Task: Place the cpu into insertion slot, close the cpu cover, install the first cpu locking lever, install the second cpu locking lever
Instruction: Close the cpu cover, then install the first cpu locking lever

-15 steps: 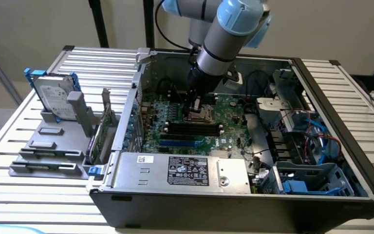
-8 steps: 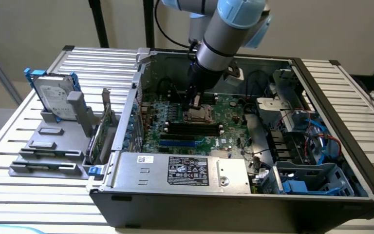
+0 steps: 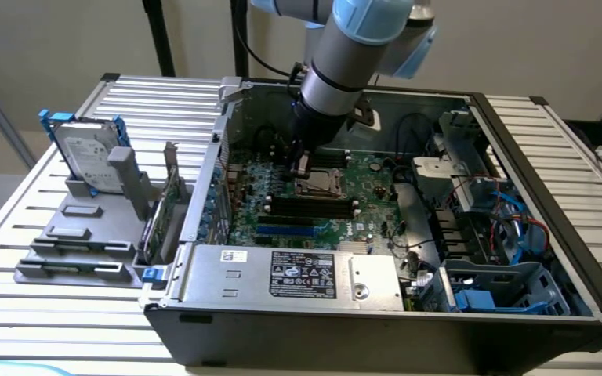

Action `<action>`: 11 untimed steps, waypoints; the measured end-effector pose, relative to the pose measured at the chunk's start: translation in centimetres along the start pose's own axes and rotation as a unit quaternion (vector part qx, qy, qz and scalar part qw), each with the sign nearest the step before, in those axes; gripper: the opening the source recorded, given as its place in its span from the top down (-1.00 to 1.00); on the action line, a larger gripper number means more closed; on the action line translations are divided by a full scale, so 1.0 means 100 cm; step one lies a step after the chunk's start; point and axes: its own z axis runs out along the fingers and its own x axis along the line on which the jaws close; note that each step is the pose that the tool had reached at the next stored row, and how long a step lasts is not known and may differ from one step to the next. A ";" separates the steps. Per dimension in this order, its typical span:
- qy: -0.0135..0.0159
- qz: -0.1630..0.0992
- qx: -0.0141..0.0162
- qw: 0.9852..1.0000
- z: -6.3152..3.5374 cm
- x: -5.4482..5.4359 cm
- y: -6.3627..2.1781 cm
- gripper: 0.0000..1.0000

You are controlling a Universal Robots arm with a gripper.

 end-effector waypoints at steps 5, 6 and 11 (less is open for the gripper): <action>0.000 0.000 0.000 1.000 0.0003 0.000 -0.0030 0.79; 0.000 0.000 0.000 1.000 0.0003 0.000 -0.0030 0.79; 0.000 0.000 0.000 1.000 0.0003 0.000 -0.0030 0.79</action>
